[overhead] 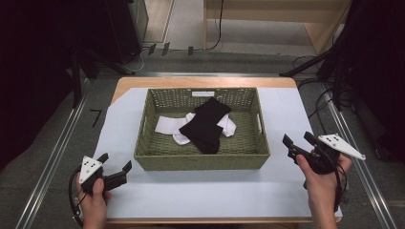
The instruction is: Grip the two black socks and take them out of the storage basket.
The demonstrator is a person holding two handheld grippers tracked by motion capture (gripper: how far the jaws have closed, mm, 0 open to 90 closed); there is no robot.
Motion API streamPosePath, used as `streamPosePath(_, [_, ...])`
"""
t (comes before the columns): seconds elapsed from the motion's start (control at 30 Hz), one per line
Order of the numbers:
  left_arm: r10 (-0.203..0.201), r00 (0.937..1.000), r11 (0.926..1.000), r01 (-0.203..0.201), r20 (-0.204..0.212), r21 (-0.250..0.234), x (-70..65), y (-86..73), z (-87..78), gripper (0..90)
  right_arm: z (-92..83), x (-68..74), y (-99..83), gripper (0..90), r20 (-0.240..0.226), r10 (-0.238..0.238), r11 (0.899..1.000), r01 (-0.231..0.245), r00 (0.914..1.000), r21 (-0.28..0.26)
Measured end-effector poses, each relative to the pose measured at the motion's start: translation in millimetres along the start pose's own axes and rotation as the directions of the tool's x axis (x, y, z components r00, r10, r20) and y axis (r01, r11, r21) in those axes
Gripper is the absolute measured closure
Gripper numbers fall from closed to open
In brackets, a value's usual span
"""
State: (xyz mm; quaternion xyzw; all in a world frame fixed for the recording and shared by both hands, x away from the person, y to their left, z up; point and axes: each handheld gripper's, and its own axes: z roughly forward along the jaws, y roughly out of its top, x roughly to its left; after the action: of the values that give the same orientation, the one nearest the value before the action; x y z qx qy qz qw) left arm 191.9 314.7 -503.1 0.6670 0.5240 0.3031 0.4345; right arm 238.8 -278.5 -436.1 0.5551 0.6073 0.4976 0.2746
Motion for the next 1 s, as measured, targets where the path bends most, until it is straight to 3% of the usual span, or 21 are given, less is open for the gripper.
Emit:
streamPosePath(0.07, [-0.001,1.0000,1.0000,0.001,-0.003,0.001,-0.1,0.0,0.1,8.4,9.0,11.8,9.4,21.1,-0.004,-0.020,1.000,0.020,0.9998,-0.001])
streamPosePath(0.4, [0.001,1.0000,1.0000,-0.001,-0.002,0.005,-0.3,0.2,0.4,8.4,34.6,40.0,28.6,21.5,-0.036,-0.018,1.000,0.018,0.9992,-0.007])
streamPosePath(0.63, [-0.001,1.0000,1.0000,0.001,-0.005,0.008,-0.2,0.3,0.6,8.4,60.1,68.3,38.7,23.3,-0.085,-0.052,0.998,0.055,0.9950,0.031])
streamPosePath(1.0, [0.007,1.0000,0.9999,-0.007,-0.003,0.008,-0.5,0.3,0.7,8.4,84.4,97.2,44.5,25.6,-0.108,-0.085,0.992,0.094,0.9905,0.082])
